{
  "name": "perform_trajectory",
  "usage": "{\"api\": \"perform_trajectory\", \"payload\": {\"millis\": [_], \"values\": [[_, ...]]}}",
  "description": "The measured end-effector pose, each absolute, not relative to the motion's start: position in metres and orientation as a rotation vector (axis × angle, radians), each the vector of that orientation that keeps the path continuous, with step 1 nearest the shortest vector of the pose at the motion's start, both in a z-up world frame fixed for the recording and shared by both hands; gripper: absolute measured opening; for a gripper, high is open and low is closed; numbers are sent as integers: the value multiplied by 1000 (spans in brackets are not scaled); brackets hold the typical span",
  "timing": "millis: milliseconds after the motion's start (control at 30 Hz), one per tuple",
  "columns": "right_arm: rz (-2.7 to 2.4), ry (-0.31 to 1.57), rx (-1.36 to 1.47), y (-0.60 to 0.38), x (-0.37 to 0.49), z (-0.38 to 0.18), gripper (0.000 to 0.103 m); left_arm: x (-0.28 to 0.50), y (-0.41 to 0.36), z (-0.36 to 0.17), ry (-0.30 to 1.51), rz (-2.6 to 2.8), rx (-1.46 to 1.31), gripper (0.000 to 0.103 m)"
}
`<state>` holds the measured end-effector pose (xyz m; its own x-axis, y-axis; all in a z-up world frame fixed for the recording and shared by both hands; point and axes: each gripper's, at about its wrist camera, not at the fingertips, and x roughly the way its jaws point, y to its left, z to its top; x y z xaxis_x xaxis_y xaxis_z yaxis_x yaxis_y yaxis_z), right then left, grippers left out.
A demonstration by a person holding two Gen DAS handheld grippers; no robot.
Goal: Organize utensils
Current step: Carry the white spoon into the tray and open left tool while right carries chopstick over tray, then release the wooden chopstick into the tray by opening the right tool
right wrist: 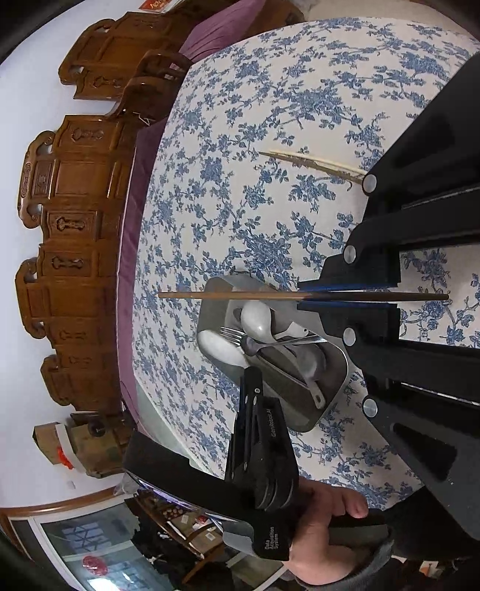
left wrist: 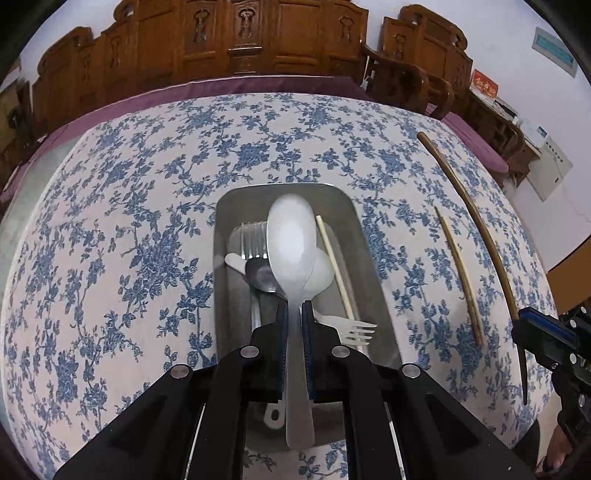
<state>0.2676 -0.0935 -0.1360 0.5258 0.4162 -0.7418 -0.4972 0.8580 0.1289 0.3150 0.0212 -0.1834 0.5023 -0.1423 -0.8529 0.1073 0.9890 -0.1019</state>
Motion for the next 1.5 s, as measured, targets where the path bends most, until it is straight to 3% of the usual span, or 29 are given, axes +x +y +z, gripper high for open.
{"api": "perform_trajectory", "payload": {"millis": [300,667,900,1333,1500], "values": [[558,873,-100,-72,276,-142,6,295,48,-175,1005,-138,-52,21],[605,943,-56,-14,303,-164,6,265,93,-149,943,-104,-16,23],[597,969,-74,13,316,-178,6,257,113,-143,931,-95,-30,29],[581,983,-73,16,319,-189,8,249,116,-135,907,-104,-25,29],[596,948,-83,-3,308,-178,8,247,105,-132,896,-114,-7,35]]}}
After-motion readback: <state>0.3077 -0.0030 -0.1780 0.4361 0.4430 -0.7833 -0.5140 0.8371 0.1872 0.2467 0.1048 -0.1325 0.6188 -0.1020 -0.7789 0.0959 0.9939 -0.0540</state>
